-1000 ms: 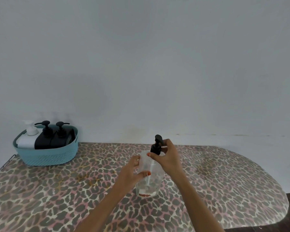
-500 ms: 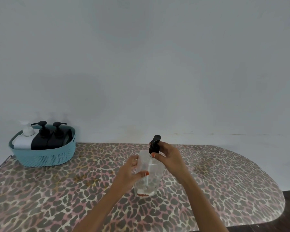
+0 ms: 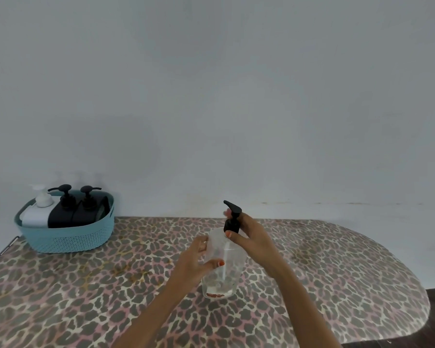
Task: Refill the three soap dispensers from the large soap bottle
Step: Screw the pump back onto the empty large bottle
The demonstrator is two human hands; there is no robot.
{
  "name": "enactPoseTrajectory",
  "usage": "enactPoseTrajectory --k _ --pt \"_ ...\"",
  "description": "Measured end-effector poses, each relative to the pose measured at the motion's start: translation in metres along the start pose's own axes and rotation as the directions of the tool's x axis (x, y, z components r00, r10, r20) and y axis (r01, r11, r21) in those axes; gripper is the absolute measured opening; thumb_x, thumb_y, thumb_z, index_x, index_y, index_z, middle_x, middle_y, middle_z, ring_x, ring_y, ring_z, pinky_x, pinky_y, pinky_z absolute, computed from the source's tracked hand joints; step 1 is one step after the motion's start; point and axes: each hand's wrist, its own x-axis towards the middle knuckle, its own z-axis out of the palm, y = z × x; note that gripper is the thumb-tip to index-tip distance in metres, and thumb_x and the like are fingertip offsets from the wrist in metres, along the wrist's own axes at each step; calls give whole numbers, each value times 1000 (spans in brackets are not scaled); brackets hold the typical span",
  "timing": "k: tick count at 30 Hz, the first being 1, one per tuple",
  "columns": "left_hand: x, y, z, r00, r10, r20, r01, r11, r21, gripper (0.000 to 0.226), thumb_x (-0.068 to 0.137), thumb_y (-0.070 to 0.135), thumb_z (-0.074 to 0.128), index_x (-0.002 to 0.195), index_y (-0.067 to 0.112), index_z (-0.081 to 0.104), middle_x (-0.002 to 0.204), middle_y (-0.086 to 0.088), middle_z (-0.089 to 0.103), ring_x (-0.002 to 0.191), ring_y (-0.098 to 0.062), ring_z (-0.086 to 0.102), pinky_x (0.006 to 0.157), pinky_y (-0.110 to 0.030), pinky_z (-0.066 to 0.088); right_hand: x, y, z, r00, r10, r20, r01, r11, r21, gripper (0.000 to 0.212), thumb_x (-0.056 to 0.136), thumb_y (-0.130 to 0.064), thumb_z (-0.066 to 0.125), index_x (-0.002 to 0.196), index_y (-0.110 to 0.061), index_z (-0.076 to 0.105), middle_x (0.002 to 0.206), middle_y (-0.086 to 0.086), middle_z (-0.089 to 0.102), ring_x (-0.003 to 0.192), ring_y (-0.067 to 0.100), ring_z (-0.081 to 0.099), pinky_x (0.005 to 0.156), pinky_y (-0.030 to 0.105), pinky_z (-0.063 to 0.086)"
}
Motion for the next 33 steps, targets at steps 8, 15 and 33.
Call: enactPoseTrajectory --k 8,15,33 --pt "-1 0 1 1000 5 -8 -5 1000 2 54 70 25 77 107 35 40 99 21 53 90 10 50 68 0 41 5 2 3 982 40 -186 -29 998 61 29 68 -9 79 89 -21 62 89 -7 68 88 9 65 80 20 52" --pt "-2 -1 1 1000 8 4 -8 1000 -1 52 70 25 76 102 41 39 97 27 49 89 19 44 68 5 38 6 5 25 931 13 -366 -16 1000 -6 41 66 -20 81 82 -21 43 85 0 52 76 12 49 63 10 39" --pt "-4 2 0 999 34 -1 -34 999 -7 50 72 26 75 101 43 38 96 30 48 88 21 43 67 6 38 7 5 13 970 28 -240 -31 1000 -8 30 71 -15 78 95 -15 59 87 -7 64 84 7 61 69 11 43"
